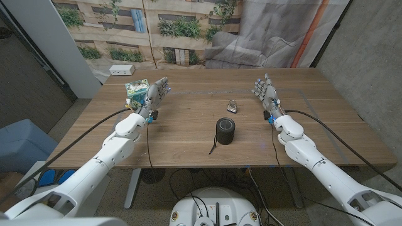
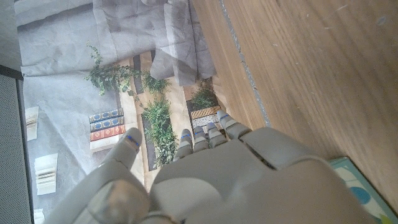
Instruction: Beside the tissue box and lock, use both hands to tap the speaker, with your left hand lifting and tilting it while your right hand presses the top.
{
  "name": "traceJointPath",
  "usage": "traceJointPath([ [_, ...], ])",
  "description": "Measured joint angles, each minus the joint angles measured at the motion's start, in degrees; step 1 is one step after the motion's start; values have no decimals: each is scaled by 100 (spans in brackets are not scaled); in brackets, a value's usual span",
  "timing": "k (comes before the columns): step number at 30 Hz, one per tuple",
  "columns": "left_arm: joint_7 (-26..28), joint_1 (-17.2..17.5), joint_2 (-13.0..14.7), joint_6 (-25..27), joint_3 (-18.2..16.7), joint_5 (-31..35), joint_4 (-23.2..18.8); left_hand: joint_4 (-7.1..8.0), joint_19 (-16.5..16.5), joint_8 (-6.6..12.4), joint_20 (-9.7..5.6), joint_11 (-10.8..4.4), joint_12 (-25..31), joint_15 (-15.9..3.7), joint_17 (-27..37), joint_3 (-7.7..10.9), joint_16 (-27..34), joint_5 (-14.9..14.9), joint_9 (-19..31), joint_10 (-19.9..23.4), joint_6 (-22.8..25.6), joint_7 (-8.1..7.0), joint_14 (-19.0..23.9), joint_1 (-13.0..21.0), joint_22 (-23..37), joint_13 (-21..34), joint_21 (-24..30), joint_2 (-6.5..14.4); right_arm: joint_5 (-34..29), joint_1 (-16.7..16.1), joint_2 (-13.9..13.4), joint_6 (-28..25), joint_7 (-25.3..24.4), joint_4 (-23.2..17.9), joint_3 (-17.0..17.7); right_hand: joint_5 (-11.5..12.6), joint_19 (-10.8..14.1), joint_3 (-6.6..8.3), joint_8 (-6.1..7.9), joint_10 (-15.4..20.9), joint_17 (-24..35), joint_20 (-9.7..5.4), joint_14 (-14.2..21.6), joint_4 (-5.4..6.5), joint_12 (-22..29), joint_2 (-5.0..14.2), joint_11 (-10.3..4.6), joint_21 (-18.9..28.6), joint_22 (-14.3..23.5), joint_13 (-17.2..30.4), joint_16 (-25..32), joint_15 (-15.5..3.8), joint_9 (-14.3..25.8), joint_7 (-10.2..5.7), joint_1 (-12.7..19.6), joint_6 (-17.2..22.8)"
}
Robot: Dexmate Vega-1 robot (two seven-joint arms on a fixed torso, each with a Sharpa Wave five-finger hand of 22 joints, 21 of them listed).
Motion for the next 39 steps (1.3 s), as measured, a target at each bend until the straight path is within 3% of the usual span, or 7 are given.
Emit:
traceJointPath([
  [3,-81,3,58,32,30,26,-71,-56,7,0,-7,-7,0,9,0,-10,0,-2,0,7,0,0,9,12,0,0,0,-10,-16,-24,-15,-4,-12,-35,-7,0,0,0,0,0,-15,0,0,0,0,0,0,0,0,0,0,0,0,0,0,0],
  [18,-455,34,437,140,155,110,-461,-647,61,33,0,-111,0,-22,-1,15,-1,-67,-1,109,8,-135,39,346,-1,27,-36,-181,-99,-123,-93,7,-90,-123,-10,0,0,24,0,-22,-52,1,0,-24,0,0,-22,-44,-1,1,0,1,-1,0,0,-1],
  [29,-859,-2,600,158,328,185,-539,-788,61,44,0,-203,-50,-22,-1,61,-4,-67,-1,77,-64,-207,39,535,-1,27,-72,-248,-187,-217,-84,172,-159,-122,1,0,0,24,0,-22,-88,1,0,-24,0,0,-22,-83,-1,-26,0,1,-1,0,0,-1],
  [31,-859,-30,606,158,362,185,-516,-793,61,44,0,-224,-50,-22,-1,65,-4,-67,-1,56,-91,-234,39,577,-2,27,-72,-268,-207,-217,-84,188,-174,-122,1,21,0,24,0,-22,-105,1,0,-24,0,1,-22,-91,-1,-26,0,1,-1,0,1,-1],
  [32,-1188,-55,613,87,392,205,-484,-809,61,44,0,-234,-50,-22,10,48,-4,-67,-1,46,-105,-247,39,596,-1,27,-71,-248,-228,-266,-81,203,-188,-122,2,22,0,24,0,-23,-105,1,0,-24,0,1,-21,-91,-1,-26,0,1,-1,0,1,-1],
  [39,-1188,-246,585,87,553,205,-234,-839,61,44,0,-274,-50,-1,26,65,-26,-67,-1,5,-136,-279,18,694,-2,27,-93,-301,-344,-305,-92,248,-256,-122,-13,22,-42,79,0,-76,-132,-41,-104,-16,0,30,-30,-128,-1,-26,0,-18,-1,-32,30,-33],
])
